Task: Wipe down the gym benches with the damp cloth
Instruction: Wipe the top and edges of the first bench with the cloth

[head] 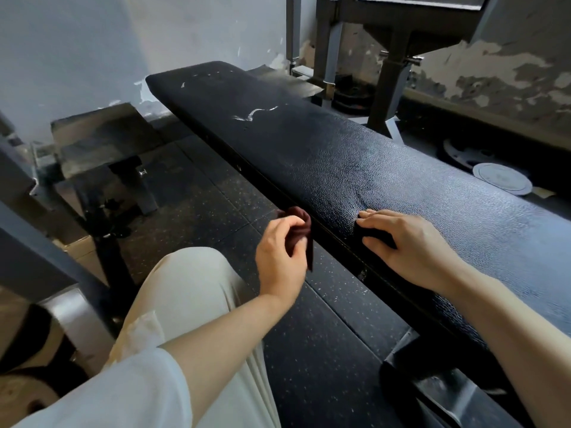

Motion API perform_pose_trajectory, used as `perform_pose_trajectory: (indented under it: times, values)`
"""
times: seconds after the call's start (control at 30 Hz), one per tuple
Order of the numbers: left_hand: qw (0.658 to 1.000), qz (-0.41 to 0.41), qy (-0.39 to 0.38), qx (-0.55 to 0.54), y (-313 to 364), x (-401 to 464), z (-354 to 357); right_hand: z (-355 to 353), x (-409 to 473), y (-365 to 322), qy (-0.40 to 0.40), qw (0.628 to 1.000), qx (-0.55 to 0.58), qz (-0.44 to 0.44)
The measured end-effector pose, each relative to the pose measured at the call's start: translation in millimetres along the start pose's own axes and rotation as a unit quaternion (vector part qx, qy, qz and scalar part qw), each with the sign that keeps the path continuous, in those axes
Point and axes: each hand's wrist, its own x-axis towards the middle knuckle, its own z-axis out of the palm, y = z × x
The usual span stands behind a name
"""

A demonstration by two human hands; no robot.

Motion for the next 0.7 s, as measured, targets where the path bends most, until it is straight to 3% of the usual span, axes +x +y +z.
perform_pose_trajectory:
  times: [0.1, 0.27, 0.53, 0.7]
  values:
    - [0.999, 0.045, -0.023, 0.01, 1.9, -12.2, 2.8, 1.3, -1.1, 2.2, 0.004, 1.0, 0.005, -0.002]
    - [0.993, -0.103, 0.06, -0.006, -1.6, 9.4, 7.6, 1.0, -4.1, 3.6, 0.006, 1.0, 0.01, -0.018]
    - [0.986, 0.092, -0.135, -0.032, 36.6, -58.9, -3.8, -3.4, -7.1, 3.3, -0.008, 0.999, 0.01, -0.04]
    - [0.998, -0.051, 0.028, -0.026, 28.3, -43.0, 4.0, -20.9, -24.8, 15.2, -0.008, 1.0, 0.002, -0.02]
